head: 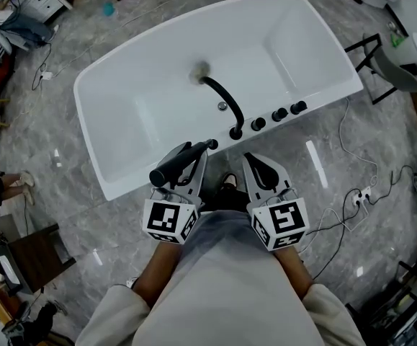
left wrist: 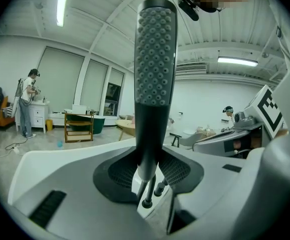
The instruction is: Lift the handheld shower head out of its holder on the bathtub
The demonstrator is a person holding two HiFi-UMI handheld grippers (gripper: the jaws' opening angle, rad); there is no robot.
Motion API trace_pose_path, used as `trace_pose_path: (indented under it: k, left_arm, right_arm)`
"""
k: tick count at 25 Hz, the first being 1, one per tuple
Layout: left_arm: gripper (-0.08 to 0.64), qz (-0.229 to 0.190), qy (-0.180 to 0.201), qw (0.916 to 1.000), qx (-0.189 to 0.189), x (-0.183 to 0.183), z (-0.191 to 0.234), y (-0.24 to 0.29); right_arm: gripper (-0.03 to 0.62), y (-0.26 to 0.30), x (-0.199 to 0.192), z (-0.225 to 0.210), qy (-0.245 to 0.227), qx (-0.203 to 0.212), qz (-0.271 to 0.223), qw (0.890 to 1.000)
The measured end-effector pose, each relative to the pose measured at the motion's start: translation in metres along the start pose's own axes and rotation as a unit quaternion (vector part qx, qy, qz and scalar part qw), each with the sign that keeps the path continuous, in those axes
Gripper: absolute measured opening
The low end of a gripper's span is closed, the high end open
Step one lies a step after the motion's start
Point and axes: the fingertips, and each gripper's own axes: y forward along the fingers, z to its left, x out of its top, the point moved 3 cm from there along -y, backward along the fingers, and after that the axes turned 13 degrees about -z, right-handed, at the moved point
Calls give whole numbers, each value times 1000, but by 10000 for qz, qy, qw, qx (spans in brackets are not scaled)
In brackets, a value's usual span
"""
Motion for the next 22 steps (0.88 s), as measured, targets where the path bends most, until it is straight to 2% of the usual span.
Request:
trace_pose_path:
  k: [11, 22]
  left_arm:
    - [138, -337, 1, 9994, 4, 34, -6, -1]
    - [138, -580, -13, 9983, -77, 60, -17, 0]
  right_arm:
    - [18, 1, 41, 14, -340, 504, -629, 9962]
    - [18, -3, 65, 22, -453, 707, -883, 9926]
